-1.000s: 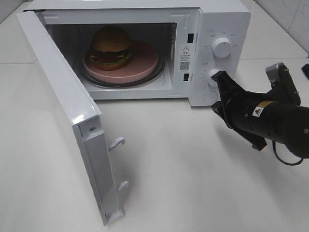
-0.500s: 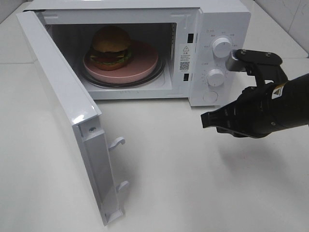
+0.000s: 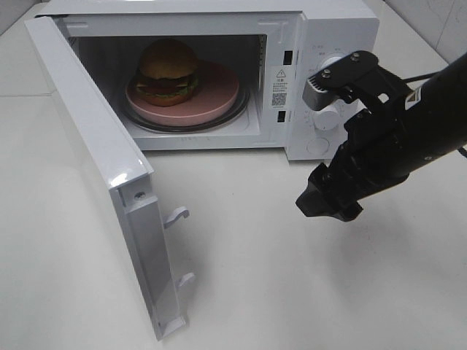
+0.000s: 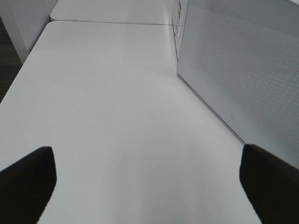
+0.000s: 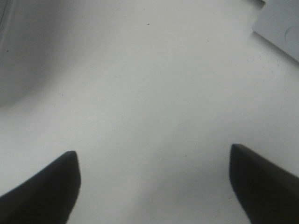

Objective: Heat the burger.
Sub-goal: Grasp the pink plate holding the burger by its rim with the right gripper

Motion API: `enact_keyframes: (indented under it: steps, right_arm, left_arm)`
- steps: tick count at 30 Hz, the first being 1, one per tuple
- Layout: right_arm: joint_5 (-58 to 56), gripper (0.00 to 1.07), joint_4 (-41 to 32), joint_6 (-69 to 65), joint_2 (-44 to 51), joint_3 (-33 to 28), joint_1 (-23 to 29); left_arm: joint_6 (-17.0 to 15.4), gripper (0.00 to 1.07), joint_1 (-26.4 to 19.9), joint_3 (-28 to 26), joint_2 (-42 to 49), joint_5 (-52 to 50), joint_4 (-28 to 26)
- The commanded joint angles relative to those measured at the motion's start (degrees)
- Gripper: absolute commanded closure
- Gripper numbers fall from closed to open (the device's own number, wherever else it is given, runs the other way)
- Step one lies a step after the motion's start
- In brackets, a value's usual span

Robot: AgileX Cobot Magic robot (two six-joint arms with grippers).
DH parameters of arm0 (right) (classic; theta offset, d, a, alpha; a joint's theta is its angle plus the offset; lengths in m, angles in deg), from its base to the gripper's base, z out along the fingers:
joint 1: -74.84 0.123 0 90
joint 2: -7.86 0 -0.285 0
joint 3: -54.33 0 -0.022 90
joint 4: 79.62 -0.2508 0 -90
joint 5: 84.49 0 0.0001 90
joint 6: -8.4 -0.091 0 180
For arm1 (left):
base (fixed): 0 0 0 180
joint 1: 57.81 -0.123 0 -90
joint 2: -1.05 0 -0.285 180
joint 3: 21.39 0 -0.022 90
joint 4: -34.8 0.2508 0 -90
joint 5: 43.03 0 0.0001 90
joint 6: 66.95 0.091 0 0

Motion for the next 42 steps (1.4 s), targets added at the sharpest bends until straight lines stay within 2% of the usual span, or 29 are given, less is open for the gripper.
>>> enact_keyframes:
  steps: [1, 3, 4, 7, 9, 16, 20, 21, 26, 29, 31, 38, 39, 41, 42]
  right_arm:
    - [-8.1, 0.07, -0.1, 14.6, -1.8, 4.9, 0.2]
    - [-9.6, 0.07, -0.1, 16.5, -2.6, 5.8, 0.2]
    - [-12.8, 0.07, 0.3, 20.3, -4.6, 8.4, 0.2]
    - [-13.9, 0.08, 0.5, 21.1, -5.5, 9.3, 0.6]
    - [-16.2, 0.09, 1.7, 24.1, -9.1, 13.9, 2.6]
    - [-19.1, 0.1, 1.9, 31.1, -15.4, 21.9, 5.9]
    - [-23.6, 0.11, 2.7, 37.1, -21.0, 29.2, 8.1]
    - [-23.6, 0.11, 2.7, 37.1, -21.0, 29.2, 8.1]
    - [-24.8, 0.13, 3.7, 39.6, -27.0, 38.1, 8.8]
    - [-24.8, 0.13, 3.9, 39.9, -28.0, 39.6, 8.8]
    - [-24.8, 0.15, 4.3, 40.4, -31.3, 44.6, 8.8]
    - [-26.3, 0.17, 4.7, 42.7, -36.4, 52.1, 8.9]
    - [-27.6, 0.18, 5.3, 42.7, -38.7, 55.5, 9.3]
    - [-28.2, 0.18, 5.6, 42.7, -39.7, 56.9, 9.3]
    - [-29.4, 0.19, 6.0, 42.7, -41.8, 60.2, 9.3]
  left_arm:
    - [0.0, 0.06, -0.1, -0.1, 1.0, 0.2, -0.1]
    - [0.0, 0.06, -0.1, -0.1, 1.0, 0.2, -0.1]
    - [0.0, 0.06, -0.1, -0.1, 1.0, 0.2, -0.1]
    - [0.0, 0.06, -0.1, -0.1, 1.0, 0.2, -0.1]
    - [0.0, 0.06, -0.1, -0.1, 1.0, 0.2, -0.1]
    - [0.0, 0.06, -0.1, -0.1, 1.0, 0.2, -0.1]
    - [0.0, 0.06, -0.1, -0.1, 1.0, 0.2, -0.1]
    - [0.0, 0.06, -0.1, -0.1, 1.0, 0.2, -0.1]
    - [0.0, 0.06, -0.1, -0.1, 1.0, 0.2, -0.1]
    - [0.0, 0.06, -0.1, -0.1, 1.0, 0.2, -0.1]
    - [0.0, 0.06, -0.1, -0.1, 1.0, 0.2, -0.1]
    - [0.0, 0.06, -0.1, -0.1, 1.0, 0.2, -0.1]
    - [0.0, 0.06, -0.1, -0.1, 1.0, 0.2, -0.1]
    - [0.0, 0.06, -0.1, -0.1, 1.0, 0.2, -0.1]
    - [0.0, 0.06, -0.1, -0.1, 1.0, 0.2, -0.1]
